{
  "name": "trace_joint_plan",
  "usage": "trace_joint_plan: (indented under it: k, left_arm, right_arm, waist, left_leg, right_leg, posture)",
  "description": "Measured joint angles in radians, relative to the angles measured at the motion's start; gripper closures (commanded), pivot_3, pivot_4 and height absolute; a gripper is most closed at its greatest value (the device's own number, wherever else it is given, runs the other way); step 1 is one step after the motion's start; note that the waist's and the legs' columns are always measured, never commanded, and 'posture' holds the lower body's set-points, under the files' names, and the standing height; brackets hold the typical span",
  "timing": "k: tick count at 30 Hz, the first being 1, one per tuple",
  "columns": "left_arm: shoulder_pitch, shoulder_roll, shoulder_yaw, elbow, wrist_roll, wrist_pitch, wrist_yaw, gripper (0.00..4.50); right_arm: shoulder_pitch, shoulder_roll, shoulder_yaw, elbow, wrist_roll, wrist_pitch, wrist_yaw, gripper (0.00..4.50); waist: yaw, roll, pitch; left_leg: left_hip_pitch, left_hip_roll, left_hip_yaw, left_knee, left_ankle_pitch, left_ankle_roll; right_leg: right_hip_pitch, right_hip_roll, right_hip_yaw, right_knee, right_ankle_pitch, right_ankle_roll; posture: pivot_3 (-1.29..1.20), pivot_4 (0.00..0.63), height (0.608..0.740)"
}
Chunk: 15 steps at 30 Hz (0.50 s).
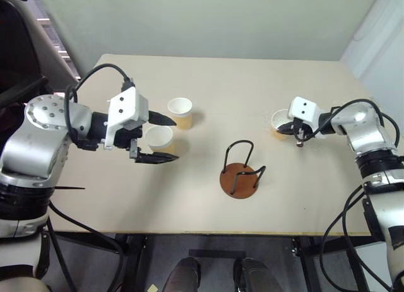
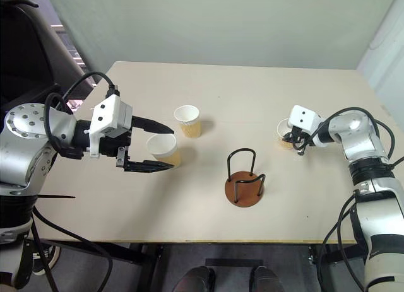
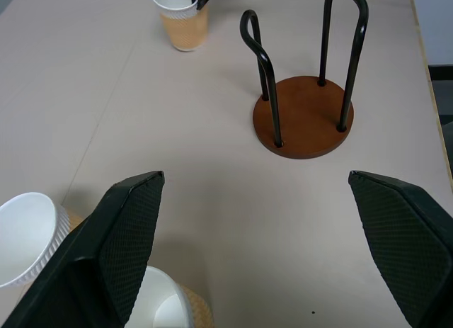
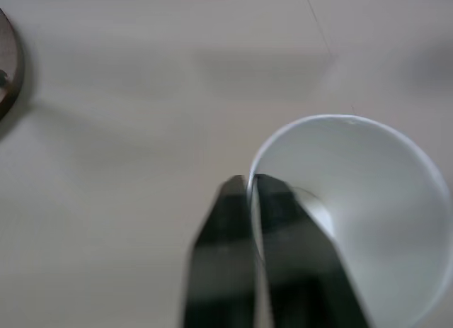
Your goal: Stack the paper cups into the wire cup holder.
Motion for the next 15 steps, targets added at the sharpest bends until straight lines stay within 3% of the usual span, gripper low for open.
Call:
trace_joint_plan:
  k: [9, 15]
  left_arm:
    - [-0.033, -0.033, -0.032, 0.044, 0.014, -0.033, -0.010, 0.00]
    - [-0.043, -0.029, -0.035, 0.065, 0.005, -0.052, -0.055, 0.00]
  right_arm:
    - [0.052, -0.073, -0.081, -0.194, 0.059, 0.089, 0.046, 4.48]
    - [0.148, -0.265, -0.248, -0.678, 0.348, 0.415, 0.217, 4.48]
  waist:
    - [0.000, 0.000, 0.000]
    - [0.005, 0.001, 0.001]
  left_leg:
    - [-0.001, 0.000, 0.000, -0.001, 0.000, -0.001]
    - [-0.003, 0.001, 0.000, -0.003, 0.005, -0.012]
  right_leg:
    - [0.000, 0.000, 0.000, -0.001, 0.000, 0.000]
    - [-0.001, 0.002, 0.000, -0.003, -0.002, -0.001]
  posture:
    - [0.00, 0.150, 0.740]
    - [0.00, 0.150, 0.740]
